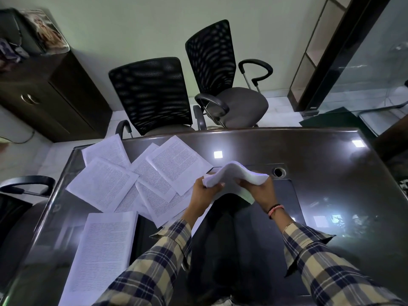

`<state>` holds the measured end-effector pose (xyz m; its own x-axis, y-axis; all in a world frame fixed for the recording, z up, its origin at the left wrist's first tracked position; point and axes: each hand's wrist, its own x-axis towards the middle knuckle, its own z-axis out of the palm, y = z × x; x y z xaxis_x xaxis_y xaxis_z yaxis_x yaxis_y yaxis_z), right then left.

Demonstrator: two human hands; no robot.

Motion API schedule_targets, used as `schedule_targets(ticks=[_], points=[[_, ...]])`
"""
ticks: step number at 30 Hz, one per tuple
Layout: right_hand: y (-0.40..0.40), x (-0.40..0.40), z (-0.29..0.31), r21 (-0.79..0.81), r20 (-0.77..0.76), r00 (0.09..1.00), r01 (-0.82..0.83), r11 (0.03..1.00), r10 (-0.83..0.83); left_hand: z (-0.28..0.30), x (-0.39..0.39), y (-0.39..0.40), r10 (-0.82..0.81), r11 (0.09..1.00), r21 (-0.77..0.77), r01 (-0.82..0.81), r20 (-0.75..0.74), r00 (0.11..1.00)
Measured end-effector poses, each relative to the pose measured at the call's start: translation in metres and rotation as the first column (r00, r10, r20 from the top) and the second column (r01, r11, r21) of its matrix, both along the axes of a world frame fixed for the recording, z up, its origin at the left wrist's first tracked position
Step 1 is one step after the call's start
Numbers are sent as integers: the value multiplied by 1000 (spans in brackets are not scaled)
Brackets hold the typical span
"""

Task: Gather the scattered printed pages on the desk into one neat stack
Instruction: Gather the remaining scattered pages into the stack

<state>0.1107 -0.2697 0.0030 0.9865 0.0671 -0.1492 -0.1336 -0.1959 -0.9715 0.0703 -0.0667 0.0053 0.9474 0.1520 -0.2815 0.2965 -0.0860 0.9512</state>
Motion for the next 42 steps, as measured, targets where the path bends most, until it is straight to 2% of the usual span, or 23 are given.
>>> schedule_targets(ticks=[4,6,8,11,13,15,19,21,24,26,30,33,36,40,42], points=[[-4,6,13,102,47,997,53,993,-58,8,10,7,205,966,173,-193,-51,977],[-13,16,24,86,112,991,67,994,-77,9,15,16,197,948,253,-192,6,980],[-21,30,30,-100,225,974,4,995,19,12,19,22,102,918,364,-155,160,982],[-16,49,45,-458,326,882,-167,873,340,21,25,20,-177,780,621,-69,326,929],[-1,53,52,-541,328,788,-294,788,520,28,31,15,-303,686,727,-3,290,908],[7,54,52,-542,337,736,-358,760,587,34,37,14,-374,648,758,73,233,898],[-13,53,36,-320,277,905,-231,919,324,36,36,57,-370,654,728,206,71,926],[-26,46,29,-246,244,947,-149,958,210,26,27,86,-316,664,712,231,-13,949],[-33,26,20,-130,177,977,-93,987,116,8,9,102,-144,836,537,109,23,989],[-31,16,8,-45,125,991,-50,998,55,-1,-1,97,16,920,391,-41,67,998],[-30,9,-32,0,8,1000,8,1000,-8,-14,-12,75,209,950,217,-224,92,974],[-30,2,-56,-25,-76,996,54,998,-56,-26,-19,63,252,945,203,-257,52,966],[-27,-8,-56,-6,-113,992,57,998,-57,-36,-27,57,254,948,192,-254,23,967],[-22,-12,-41,92,-109,994,40,995,-30,-35,-27,51,276,955,103,-277,25,961],[-20,-8,-35,160,-136,986,117,980,-96,-29,-25,48,309,949,60,-310,20,951]])
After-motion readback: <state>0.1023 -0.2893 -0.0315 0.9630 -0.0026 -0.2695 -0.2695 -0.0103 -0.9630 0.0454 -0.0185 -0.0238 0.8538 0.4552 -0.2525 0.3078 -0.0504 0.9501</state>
